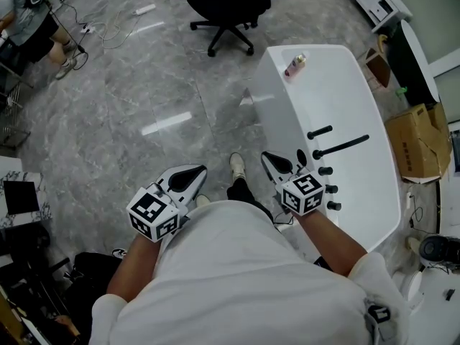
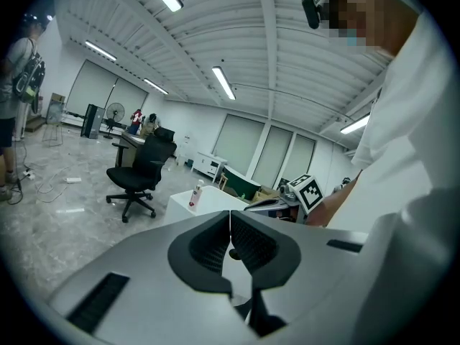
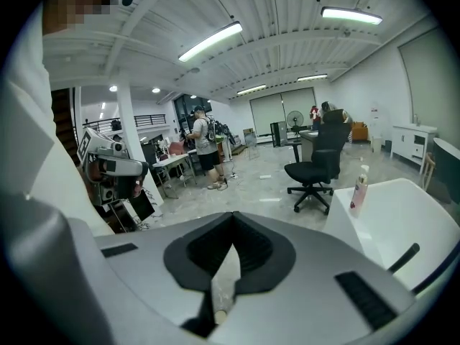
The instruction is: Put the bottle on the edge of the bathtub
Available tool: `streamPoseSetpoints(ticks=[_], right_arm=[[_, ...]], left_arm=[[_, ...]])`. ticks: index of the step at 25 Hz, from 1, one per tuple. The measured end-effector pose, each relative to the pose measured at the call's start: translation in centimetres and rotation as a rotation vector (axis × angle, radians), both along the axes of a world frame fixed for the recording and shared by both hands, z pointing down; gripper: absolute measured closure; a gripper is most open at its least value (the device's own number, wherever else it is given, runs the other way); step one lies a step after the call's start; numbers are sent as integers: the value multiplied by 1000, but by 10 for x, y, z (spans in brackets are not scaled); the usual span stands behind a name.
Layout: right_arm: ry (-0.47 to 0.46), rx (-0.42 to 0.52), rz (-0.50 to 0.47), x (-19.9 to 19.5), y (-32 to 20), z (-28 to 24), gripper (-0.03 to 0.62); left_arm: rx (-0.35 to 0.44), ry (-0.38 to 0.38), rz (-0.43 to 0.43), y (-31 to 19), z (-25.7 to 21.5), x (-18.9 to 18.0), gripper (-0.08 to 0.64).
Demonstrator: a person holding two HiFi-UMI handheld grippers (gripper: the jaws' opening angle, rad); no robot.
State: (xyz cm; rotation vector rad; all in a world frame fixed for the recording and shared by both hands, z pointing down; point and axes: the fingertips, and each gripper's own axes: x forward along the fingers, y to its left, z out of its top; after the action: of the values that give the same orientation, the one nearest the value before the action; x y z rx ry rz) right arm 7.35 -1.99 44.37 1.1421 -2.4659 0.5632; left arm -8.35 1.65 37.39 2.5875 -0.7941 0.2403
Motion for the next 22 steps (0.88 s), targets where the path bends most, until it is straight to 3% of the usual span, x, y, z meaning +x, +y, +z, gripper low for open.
streamPoseSetpoints(ticks=[22], right_arm=[[9, 43, -51, -28, 0, -10, 584]], left_arm=[[5, -19, -28, 7, 5, -21, 540]])
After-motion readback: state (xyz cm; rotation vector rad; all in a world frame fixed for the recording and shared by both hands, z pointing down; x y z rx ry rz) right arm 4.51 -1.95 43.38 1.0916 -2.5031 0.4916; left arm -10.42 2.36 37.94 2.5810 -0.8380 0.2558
